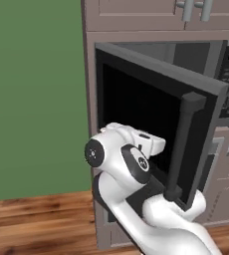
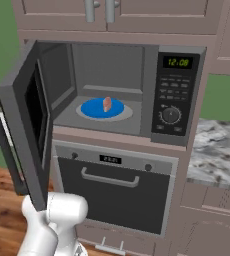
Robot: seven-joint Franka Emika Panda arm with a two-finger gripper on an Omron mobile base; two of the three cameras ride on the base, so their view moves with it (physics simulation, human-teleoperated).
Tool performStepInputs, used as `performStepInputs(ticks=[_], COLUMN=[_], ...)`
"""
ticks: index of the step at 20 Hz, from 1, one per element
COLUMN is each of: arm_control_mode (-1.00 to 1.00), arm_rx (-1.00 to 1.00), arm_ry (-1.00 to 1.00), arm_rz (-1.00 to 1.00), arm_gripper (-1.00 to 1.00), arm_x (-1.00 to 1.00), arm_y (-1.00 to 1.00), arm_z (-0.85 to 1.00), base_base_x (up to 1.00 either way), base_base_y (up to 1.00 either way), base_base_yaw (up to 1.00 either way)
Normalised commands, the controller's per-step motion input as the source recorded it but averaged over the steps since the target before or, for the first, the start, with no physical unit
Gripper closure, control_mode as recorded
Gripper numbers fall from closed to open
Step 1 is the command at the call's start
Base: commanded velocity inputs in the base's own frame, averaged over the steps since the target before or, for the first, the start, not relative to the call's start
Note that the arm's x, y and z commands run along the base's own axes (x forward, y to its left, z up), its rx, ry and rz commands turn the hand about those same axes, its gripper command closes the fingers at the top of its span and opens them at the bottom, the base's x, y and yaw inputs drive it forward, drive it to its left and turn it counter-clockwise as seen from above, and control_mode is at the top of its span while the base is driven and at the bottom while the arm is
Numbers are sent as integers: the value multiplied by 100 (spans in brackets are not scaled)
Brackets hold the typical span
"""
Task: Transport the steak from the fridge to the microwave and turn on the microwave.
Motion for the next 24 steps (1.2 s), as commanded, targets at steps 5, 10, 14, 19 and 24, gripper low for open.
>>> performStepInputs(ticks=[5, 10, 14, 19, 24], arm_control_mode=[-100, -100, -100, -100, -100], arm_rx=[0, 0, 0, 0, 0], arm_ry=[11, 10, 2, 0, 0], arm_rz=[-1, -1, -1, 0, 5], arm_gripper=[100, 100, 100, 100, 100], arm_x=[68, 65, 41, 43, 36], arm_y=[-35, -36, -38, -33, -47], arm_z=[-6, -4, -5, 0, 0], base_base_x=[0, 0, 0, 0, 0], base_base_y=[0, 0, 0, 0, 0], base_base_yaw=[0, 0, 0, 0, 0])
